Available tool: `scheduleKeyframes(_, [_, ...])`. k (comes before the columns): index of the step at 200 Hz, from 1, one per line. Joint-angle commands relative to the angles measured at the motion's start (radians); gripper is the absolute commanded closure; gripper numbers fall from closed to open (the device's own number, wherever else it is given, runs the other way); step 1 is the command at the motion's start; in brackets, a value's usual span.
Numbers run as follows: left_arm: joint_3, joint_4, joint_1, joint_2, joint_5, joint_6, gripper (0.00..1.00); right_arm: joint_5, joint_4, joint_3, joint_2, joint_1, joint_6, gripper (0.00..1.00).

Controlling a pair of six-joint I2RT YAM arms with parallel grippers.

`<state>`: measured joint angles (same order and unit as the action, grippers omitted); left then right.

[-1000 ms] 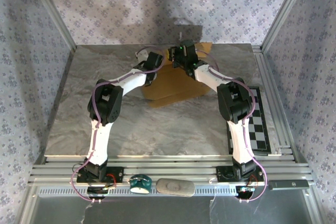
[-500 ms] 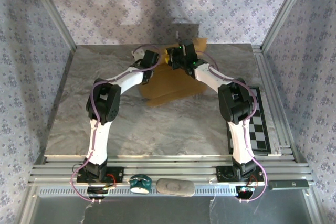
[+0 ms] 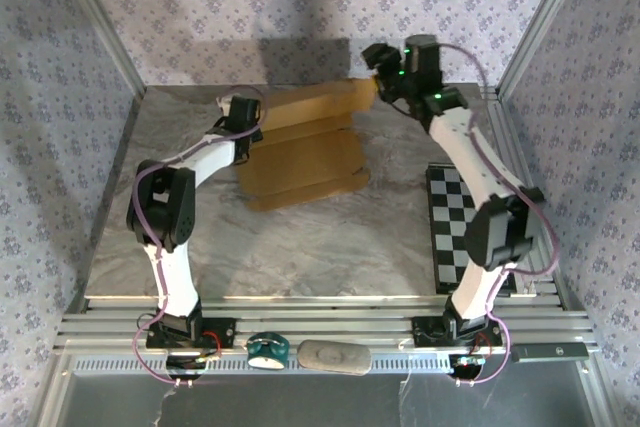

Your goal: Fold the paper box

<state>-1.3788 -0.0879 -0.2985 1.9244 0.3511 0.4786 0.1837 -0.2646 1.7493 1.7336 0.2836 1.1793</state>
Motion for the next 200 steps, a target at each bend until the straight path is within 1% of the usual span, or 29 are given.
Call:
scheduleKeyframes(1, [-0.013,0.111,0.030,-0.103,-0.220,-0.009,1.00,-0.076,-0.153,0.001,-0.089,-0.029,-0.232,0.38])
scheduleKeyframes(17, [-0.022,0.159,0.065,-0.115,-0.379,0.048,1.00,-0.123,-0.197,0.005,-0.152,-0.052,-0.289,0.38])
scheduleKeyframes(30, [-0.056,0.149,0.088,-0.112,-0.464,0.095,1.00,-0.180,-0.241,0.027,-0.194,-0.058,-0.315,0.38])
scheduleKeyframes(51, [-0.067,0.224,0.120,-0.103,-0.624,0.191,1.00,-0.253,-0.320,0.084,-0.237,-0.055,-0.371,0.37])
scheduleKeyframes(73, [-0.083,0.248,0.152,-0.085,-0.749,0.296,1.00,-0.253,-0.332,0.108,-0.269,-0.060,-0.408,0.37])
scheduleKeyframes(87, [-0.084,0.228,0.159,-0.090,-0.773,0.327,1.00,-0.230,-0.332,0.110,-0.283,-0.063,-0.424,0.37])
scheduleKeyframes(106, [-0.103,0.162,0.163,-0.097,-0.796,0.349,1.00,-0.207,-0.359,0.101,-0.303,-0.064,-0.442,0.38])
scheduleKeyframes(128, [-0.091,0.165,0.166,-0.111,-0.828,0.375,1.00,-0.156,-0.341,0.050,-0.331,-0.066,-0.453,0.39])
scheduleKeyframes(130, [-0.091,0.165,0.166,-0.111,-0.832,0.377,1.00,-0.151,-0.320,0.045,-0.333,-0.067,-0.450,0.39])
scheduleKeyframes(157, [-0.132,0.099,0.168,-0.098,-0.886,0.376,1.00,-0.012,-0.260,-0.017,-0.342,-0.115,-0.435,0.39])
scheduleKeyframes(185, [-0.151,0.048,0.169,-0.090,-0.920,0.355,1.00,0.110,-0.225,-0.042,-0.336,-0.158,-0.512,0.38])
scheduleKeyframes(200, [-0.152,0.040,0.170,-0.086,-0.939,0.347,1.00,0.127,-0.229,-0.057,-0.342,-0.167,-0.543,0.38])
